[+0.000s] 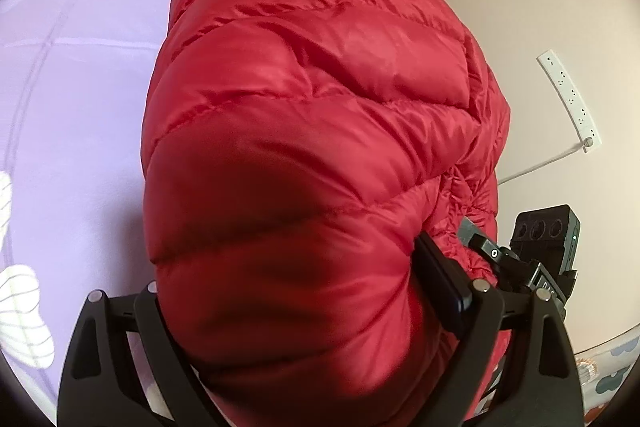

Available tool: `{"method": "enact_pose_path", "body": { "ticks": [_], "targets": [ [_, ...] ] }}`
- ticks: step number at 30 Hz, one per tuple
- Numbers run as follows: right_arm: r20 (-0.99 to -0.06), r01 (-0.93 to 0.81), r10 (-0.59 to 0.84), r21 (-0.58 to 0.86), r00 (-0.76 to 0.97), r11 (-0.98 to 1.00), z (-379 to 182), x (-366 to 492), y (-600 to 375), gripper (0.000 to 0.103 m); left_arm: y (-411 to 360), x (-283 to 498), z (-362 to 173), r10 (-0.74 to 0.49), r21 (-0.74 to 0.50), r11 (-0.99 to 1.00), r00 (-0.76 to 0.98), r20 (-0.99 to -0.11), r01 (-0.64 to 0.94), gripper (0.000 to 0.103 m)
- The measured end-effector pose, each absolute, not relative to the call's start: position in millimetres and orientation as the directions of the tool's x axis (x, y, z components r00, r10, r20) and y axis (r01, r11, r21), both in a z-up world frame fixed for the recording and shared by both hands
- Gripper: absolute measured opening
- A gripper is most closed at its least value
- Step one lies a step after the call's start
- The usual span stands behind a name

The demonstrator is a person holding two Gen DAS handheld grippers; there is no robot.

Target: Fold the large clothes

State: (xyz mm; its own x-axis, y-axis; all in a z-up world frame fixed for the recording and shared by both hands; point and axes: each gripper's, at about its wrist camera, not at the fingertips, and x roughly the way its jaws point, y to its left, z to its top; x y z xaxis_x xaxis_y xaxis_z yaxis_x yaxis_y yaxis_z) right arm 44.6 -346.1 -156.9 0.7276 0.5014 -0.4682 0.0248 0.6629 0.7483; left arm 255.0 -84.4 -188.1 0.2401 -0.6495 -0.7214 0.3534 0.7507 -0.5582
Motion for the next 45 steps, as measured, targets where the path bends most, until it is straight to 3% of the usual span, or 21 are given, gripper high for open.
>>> {"method": "enact_pose_path", "body": {
  "ticks": [18, 34, 45],
  "targets": [
    [-0.403, -0.123, 0.587, 0.743, 0.703, 0.658, -131, 52, -319, 0.058, -48, 224, -166, -0.624, -0.527, 0.78, 0.365, -0.691, 0.336, 0.091],
    [-0.412, -0.228, 0.641, 0.698, 0.647, 0.679, -119, 93, -286, 0.058, -4, 233, -195, -0.619, -0.552, 0.783, 0.442, -0.649, 0.286, 0.091],
    [-0.426, -0.274, 0.667, 0.677, 0.611, 0.683, -115, 120, -267, 0.058, -17, 235, -204, -0.614, -0.57, 0.782, 0.472, -0.632, 0.254, 0.091]
  ]
}}
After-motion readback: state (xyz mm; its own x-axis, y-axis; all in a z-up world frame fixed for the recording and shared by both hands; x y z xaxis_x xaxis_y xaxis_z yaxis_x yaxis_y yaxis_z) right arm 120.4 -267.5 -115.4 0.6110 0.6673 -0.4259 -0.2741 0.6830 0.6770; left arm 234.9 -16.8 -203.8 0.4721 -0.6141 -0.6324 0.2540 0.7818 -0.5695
